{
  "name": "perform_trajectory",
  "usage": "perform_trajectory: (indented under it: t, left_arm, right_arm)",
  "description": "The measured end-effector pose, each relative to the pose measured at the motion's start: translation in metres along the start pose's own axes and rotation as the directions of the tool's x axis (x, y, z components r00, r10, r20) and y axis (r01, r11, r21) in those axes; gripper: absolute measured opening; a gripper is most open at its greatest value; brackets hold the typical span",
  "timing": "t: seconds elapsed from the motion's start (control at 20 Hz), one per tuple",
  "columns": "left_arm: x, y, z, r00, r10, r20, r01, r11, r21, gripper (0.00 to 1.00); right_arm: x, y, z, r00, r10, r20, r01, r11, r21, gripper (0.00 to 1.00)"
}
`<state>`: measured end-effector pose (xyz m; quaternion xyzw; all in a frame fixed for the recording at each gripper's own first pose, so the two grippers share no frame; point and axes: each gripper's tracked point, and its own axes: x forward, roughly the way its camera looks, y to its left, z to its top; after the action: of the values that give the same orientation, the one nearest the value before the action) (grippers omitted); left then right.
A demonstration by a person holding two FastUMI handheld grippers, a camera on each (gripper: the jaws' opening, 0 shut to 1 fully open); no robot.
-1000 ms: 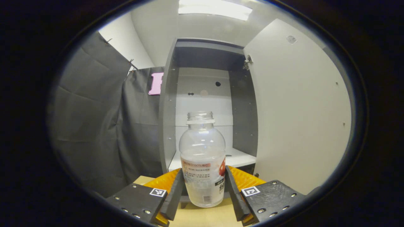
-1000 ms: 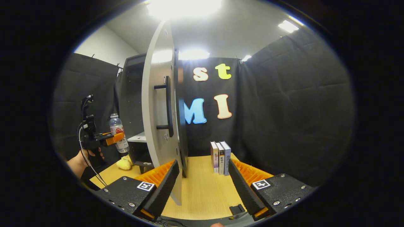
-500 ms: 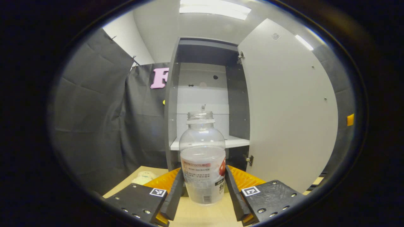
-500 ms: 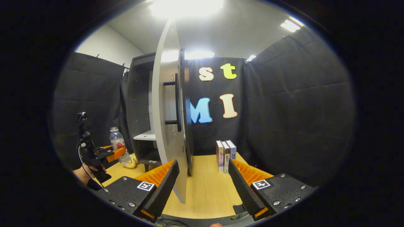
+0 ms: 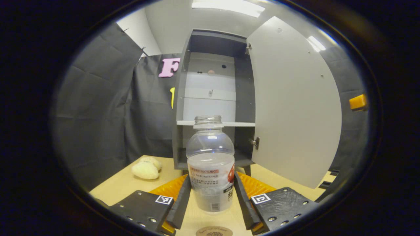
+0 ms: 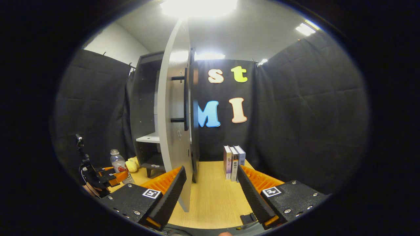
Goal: Open the cabinet door with the right hand, grasp the bottle in the cabinet with the left hand and place it on the coaster, then close the cabinet door with the right hand.
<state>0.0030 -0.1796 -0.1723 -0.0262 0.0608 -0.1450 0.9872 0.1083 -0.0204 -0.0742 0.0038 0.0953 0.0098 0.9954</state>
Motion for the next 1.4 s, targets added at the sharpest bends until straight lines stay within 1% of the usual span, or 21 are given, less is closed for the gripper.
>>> perform_trajectory:
  t: [0.05,0.1,0.25,0.3,0.35,0.4,0.45,0.5,0.55,0.6,0.9,0.95,1.0,1.05,1.1,1.15,1.25,1.35,1.4]
  left_arm:
    - [-0.003,0.001,-0.010,1.000,0.005,-0.010,-0.005,1.000,0.011,0.71]
    - [-0.007,0.003,-0.021,1.000,0.009,-0.022,-0.009,1.000,0.020,0.75]
    - [-0.017,0.006,-0.052,0.998,0.013,-0.055,-0.013,1.000,0.004,0.75]
    - [-0.020,0.004,-0.063,0.998,0.012,-0.063,-0.013,1.000,-0.007,0.75]
    - [-0.021,0.004,-0.073,0.997,0.014,-0.075,-0.015,1.000,-0.010,0.71]
    - [-0.021,0.006,-0.083,0.996,0.020,-0.087,-0.020,1.000,-0.007,0.75]
    - [-0.021,0.006,-0.090,0.996,0.023,-0.092,-0.023,1.000,-0.004,0.75]
    - [-0.022,0.005,-0.097,0.995,0.025,-0.096,-0.025,1.000,-0.002,0.71]
    - [-0.022,0.003,-0.102,0.995,0.023,-0.101,-0.024,1.000,-0.004,0.76]
    - [-0.022,0.002,-0.107,0.994,0.024,-0.106,-0.025,1.000,-0.010,0.71]
    - [-0.036,0.004,-0.128,0.990,0.045,-0.133,-0.048,0.998,-0.026,0.71]
    - [-0.039,0.003,-0.126,0.992,0.046,-0.116,-0.049,0.998,-0.025,0.75]
    - [-0.041,0.004,-0.125,0.992,0.054,-0.113,-0.056,0.998,-0.014,0.72]
    - [-0.043,0.003,-0.127,0.992,0.056,-0.116,-0.058,0.998,-0.009,0.75]
    - [-0.045,0.002,-0.128,0.990,0.063,-0.127,-0.064,0.998,-0.009,0.71]
    - [-0.046,0.002,-0.127,0.988,0.069,-0.135,-0.071,0.997,-0.007,0.75]
    - [-0.048,0.000,-0.117,0.987,0.083,-0.135,-0.081,0.997,0.014,0.80]
    - [-0.052,-0.010,-0.103,0.989,0.073,-0.132,-0.069,0.997,0.032,0.80]
    - [-0.052,-0.011,-0.098,0.989,0.070,-0.132,-0.064,0.997,0.044,0.80]
  right_arm:
    - [0.001,0.001,-0.002,1.000,0.002,-0.005,-0.002,1.000,-0.001,0.96]
    - [0.004,0.003,-0.005,1.000,0.004,-0.012,-0.004,1.000,-0.002,0.96]
    - [0.009,0.008,-0.013,0.999,0.010,-0.036,-0.011,1.000,-0.021,0.96]
    - [0.010,0.009,-0.015,0.999,0.010,-0.041,-0.011,0.999,-0.031,0.93]
    - [0.010,0.011,-0.017,0.999,0.011,-0.047,-0.013,0.999,-0.041,0.96]
    - [0.011,0.013,-0.019,0.999,0.012,-0.051,-0.015,0.998,-0.055,0.96]
    - [0.012,0.014,-0.020,0.999,0.011,-0.053,-0.015,0.997,-0.069,0.96]
    - [0.013,0.017,-0.022,0.998,0.014,-0.057,-0.018,0.997,-0.080,0.96]
    - [0.016,0.019,-0.026,0.998,0.019,-0.063,-0.024,0.996,-0.088,0.97]
    - [0.017,0.022,-0.027,0.997,0.024,-0.067,-0.030,0.995,-0.095,0.97]
    - [0.020,0.025,-0.031,0.996,0.035,-0.084,-0.045,0.992,-0.120,0.98]
    - [0.020,0.025,-0.031,0.996,0.034,-0.082,-0.043,0.992,-0.116,0.98]
    - [0.022,0.025,-0.031,0.996,0.034,-0.083,-0.043,0.993,-0.109,0.96]
    - [0.023,0.024,-0.031,0.996,0.035,-0.086,-0.044,0.994,-0.103,0.98]
    - [0.022,0.023,-0.030,0.996,0.035,-0.086,-0.044,0.994,-0.098,0.98]
    - [0.022,0.022,-0.027,0.996,0.035,-0.084,-0.043,0.994,-0.098,0.98]
    - [0.021,0.019,-0.019,0.997,0.034,-0.068,-0.041,0.995,-0.096,0.98]
    - [0.021,0.015,-0.012,0.998,0.033,-0.052,-0.037,0.995,-0.090,0.98]
    - [0.021,0.012,-0.009,0.999,0.029,-0.044,-0.033,0.996,-0.084,0.96]
